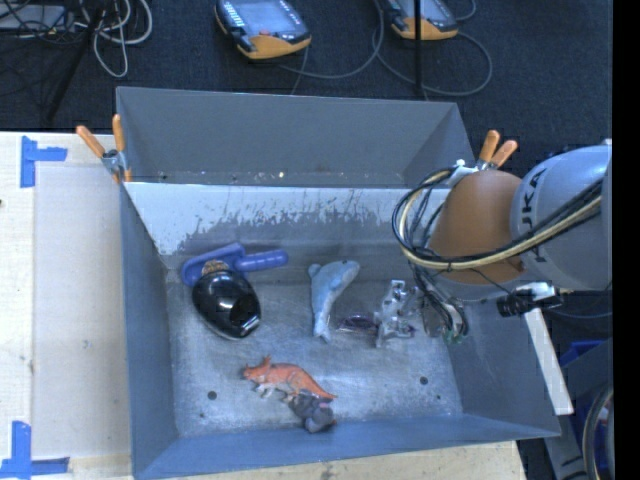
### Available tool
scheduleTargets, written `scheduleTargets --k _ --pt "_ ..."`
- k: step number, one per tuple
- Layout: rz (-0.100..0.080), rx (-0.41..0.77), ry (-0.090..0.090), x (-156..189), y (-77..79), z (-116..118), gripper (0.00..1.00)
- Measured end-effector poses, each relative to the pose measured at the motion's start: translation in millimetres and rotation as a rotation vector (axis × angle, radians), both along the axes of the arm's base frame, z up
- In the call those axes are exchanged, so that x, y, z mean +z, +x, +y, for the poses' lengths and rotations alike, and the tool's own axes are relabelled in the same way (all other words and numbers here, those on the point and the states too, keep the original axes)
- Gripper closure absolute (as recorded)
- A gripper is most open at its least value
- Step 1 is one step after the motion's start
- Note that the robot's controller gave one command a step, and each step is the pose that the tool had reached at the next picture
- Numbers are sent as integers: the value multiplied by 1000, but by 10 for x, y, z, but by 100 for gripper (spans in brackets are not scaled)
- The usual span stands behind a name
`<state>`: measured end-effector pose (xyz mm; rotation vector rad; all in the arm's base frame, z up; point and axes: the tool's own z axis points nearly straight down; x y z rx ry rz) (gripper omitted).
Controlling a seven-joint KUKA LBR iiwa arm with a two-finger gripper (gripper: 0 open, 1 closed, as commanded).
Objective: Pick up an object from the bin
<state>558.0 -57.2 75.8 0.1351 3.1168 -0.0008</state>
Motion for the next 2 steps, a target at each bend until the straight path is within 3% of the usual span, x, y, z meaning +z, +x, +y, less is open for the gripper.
scheduleTargets --k 1,2 --pt "0 1 0 0 0 1 100" --pt "28 27 2 464 -61 18 100"
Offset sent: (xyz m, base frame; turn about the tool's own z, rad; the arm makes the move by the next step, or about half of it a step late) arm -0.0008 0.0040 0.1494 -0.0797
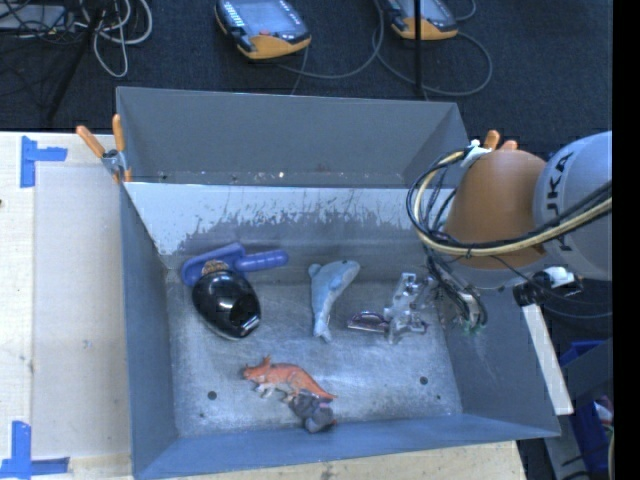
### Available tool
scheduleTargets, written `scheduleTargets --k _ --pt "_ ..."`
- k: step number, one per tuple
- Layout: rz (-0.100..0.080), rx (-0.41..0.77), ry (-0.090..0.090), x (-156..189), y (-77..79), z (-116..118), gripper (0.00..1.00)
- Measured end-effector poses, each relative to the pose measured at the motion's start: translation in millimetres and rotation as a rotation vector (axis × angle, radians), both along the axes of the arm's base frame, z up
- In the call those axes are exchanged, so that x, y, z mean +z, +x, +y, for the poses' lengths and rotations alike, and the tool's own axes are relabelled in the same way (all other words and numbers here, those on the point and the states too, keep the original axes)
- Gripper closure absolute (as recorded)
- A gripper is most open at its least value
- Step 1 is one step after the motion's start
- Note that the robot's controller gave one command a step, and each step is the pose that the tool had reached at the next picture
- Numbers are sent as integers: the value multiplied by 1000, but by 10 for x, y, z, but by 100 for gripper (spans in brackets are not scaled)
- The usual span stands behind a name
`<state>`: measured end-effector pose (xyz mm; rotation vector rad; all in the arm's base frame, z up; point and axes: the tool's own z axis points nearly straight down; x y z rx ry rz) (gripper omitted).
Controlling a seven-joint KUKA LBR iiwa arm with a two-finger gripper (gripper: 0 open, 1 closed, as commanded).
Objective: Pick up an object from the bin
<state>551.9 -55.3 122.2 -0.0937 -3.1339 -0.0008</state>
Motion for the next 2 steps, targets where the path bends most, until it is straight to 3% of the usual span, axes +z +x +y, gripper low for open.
scheduleTargets --k 1,2 --pt "-6 28 0 729 -139 222 100" --pt "-6 28 -1 729 -139 223 100"
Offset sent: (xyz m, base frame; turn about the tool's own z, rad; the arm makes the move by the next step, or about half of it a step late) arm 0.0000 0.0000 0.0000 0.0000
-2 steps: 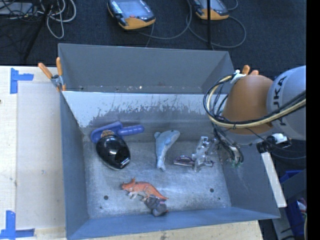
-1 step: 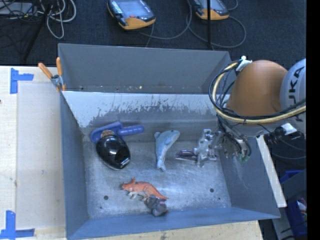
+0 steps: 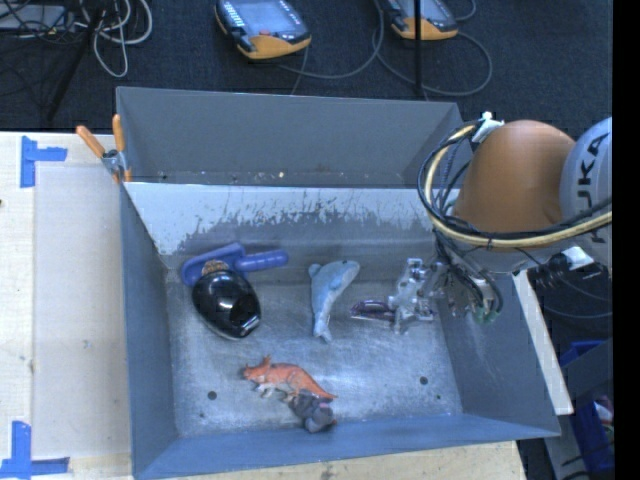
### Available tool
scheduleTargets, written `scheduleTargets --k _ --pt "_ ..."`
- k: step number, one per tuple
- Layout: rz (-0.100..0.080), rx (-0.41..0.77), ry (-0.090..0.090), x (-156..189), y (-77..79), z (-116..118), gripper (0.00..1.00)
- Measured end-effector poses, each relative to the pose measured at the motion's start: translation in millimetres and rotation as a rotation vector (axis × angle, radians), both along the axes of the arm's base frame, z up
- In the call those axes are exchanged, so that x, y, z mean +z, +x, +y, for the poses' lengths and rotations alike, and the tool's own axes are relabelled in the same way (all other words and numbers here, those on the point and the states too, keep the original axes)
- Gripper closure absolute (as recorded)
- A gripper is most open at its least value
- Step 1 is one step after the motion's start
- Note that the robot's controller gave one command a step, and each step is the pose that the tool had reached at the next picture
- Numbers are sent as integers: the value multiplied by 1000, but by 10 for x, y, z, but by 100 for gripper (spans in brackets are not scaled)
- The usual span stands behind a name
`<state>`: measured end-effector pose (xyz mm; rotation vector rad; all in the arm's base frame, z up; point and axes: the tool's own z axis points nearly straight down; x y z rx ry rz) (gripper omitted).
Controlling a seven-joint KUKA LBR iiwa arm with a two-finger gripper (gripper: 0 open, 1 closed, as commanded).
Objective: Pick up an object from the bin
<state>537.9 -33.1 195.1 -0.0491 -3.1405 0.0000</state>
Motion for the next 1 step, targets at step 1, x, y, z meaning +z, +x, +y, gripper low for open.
scheduleTargets --k 1 --pt "6 56 0 378 -56 53 100"
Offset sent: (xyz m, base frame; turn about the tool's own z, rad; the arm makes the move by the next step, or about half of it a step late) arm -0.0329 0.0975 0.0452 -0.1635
